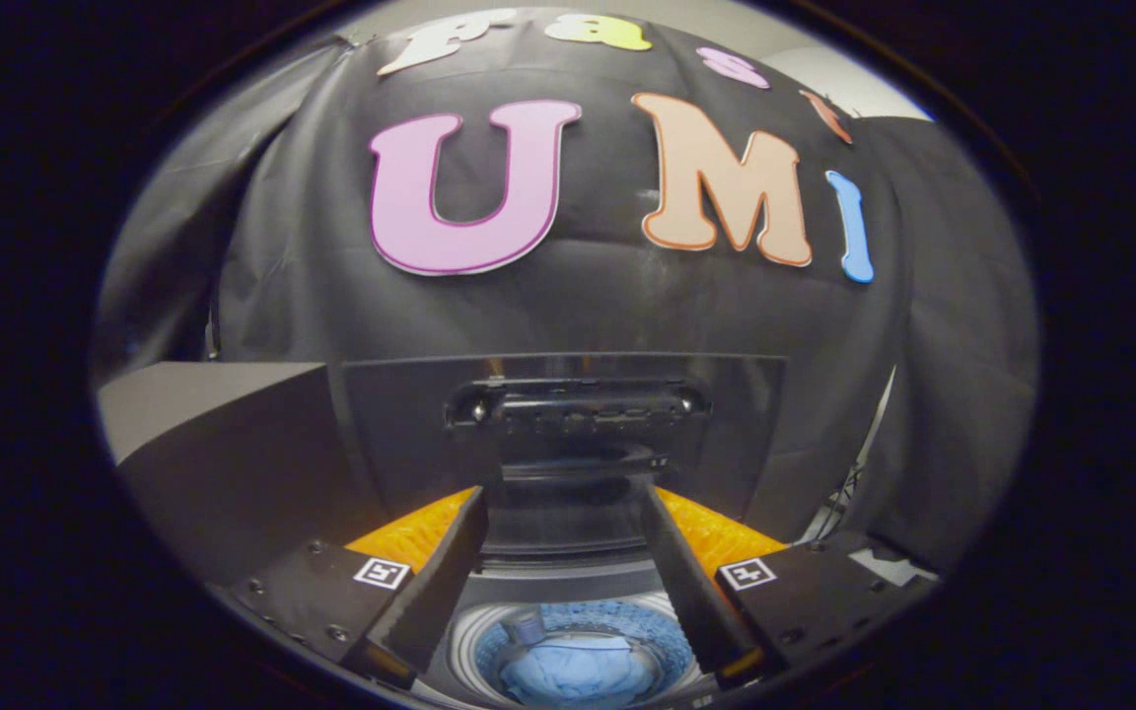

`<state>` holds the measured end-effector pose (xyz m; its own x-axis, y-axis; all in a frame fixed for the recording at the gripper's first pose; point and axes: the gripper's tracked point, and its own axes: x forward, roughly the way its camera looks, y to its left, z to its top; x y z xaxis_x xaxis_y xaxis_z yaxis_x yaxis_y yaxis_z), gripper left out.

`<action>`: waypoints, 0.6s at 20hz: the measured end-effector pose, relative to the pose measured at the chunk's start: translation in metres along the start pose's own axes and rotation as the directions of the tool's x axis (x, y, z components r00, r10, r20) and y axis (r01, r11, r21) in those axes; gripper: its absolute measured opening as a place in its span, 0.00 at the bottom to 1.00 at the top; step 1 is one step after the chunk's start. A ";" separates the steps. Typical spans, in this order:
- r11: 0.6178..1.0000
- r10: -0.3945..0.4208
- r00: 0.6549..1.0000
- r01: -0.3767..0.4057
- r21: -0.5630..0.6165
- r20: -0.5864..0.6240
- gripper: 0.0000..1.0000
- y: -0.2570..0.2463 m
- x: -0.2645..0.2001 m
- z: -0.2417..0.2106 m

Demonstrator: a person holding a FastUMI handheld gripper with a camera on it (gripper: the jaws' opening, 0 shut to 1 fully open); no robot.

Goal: Put the clothes into the washing machine and then close the washing machine lid.

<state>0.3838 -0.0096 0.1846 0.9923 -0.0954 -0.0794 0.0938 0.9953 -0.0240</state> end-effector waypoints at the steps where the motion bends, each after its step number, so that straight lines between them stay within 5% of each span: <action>1: 1.000 0.003 0.999 -0.003 0.000 0.039 0.98 0.001 -0.002 0.012; 6: 0.999 0.011 0.980 -0.002 -0.046 0.196 0.97 -0.006 0.027 0.100; 12: 0.997 0.047 0.998 -0.049 0.055 0.037 0.97 -0.001 0.113 0.087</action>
<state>0.5032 -0.0196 0.2626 0.9979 -0.0483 -0.0439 0.0498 0.9982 0.0347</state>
